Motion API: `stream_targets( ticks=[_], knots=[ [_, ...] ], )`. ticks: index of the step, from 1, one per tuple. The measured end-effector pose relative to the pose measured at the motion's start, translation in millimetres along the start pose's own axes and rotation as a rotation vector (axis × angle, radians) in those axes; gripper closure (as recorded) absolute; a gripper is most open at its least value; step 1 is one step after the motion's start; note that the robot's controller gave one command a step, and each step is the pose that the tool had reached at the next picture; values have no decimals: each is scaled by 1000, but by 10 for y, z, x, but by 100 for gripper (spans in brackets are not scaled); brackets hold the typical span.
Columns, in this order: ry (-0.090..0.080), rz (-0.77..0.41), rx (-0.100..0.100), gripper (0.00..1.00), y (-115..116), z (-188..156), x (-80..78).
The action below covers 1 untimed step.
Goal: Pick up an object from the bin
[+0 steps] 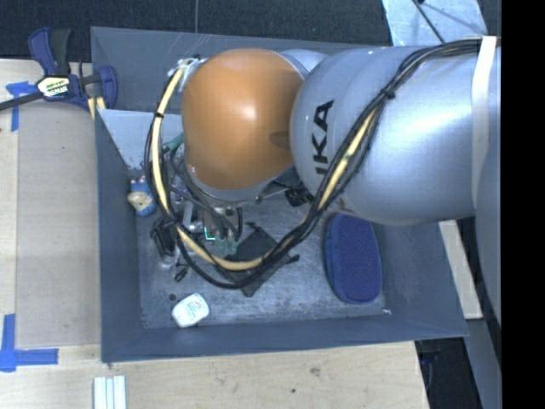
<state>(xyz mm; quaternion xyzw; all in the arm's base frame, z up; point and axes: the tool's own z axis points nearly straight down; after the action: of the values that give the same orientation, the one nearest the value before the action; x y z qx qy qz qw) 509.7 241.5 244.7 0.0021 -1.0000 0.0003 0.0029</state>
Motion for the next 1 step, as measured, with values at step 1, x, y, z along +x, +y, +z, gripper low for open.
stream_targets(
  ticks=[1],
  knots=[
    [-22,-270,-6,0,-531,1560,-390]
  ],
)
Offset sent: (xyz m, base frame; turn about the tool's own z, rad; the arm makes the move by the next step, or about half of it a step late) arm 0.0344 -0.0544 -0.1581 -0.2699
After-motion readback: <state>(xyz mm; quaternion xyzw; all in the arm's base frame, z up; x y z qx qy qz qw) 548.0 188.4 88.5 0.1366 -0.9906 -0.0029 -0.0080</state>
